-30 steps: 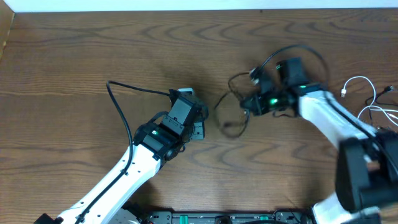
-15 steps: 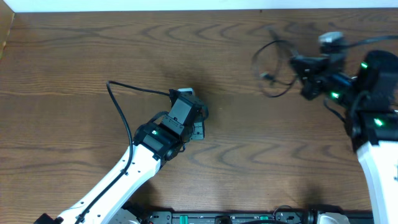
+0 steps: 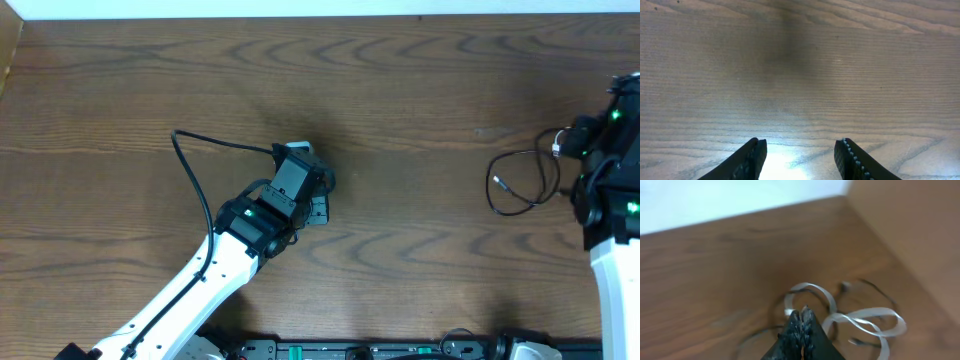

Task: Untangle cables
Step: 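Drag the black cable to the right side with the right gripper, then release the black cable and withdraw the right gripper right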

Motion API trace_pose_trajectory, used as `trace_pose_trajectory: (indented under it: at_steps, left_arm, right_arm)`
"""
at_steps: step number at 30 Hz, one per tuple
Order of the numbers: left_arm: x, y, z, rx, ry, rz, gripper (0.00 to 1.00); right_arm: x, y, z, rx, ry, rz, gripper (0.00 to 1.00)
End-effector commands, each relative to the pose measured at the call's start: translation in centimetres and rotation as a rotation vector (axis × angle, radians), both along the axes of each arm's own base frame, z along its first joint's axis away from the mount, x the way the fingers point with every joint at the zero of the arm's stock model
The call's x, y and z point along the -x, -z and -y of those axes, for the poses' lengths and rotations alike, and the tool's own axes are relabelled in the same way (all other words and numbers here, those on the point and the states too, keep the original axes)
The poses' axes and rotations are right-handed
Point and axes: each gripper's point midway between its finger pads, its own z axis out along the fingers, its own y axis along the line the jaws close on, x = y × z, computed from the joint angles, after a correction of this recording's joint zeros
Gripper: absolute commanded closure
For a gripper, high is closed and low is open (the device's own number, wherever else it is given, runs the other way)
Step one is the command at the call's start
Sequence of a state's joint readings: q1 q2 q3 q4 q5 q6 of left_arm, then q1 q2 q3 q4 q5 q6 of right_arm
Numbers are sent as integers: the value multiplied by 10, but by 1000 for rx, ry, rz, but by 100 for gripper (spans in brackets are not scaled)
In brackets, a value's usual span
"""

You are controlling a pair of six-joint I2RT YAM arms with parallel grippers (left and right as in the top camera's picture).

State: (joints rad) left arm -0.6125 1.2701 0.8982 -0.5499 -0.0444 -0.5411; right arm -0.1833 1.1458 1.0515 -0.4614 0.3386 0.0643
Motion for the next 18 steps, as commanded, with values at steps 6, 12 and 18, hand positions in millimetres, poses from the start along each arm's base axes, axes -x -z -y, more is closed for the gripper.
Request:
trace_pose_trajectory:
  at_steps: [6,12,18]
  left_arm:
    - [0,4,-4,-31,3,1,51]
    - [0,4,-5,-32,4,0,51]
    - [1,4,-5,-35,4,-5,51]
  right_arm:
    - [-5,52,7,-180,28,-112,58]
    - [-16,104,-21,-336,-90,-252,53]
    - [-1,162,-5,-312,15,-465,55]
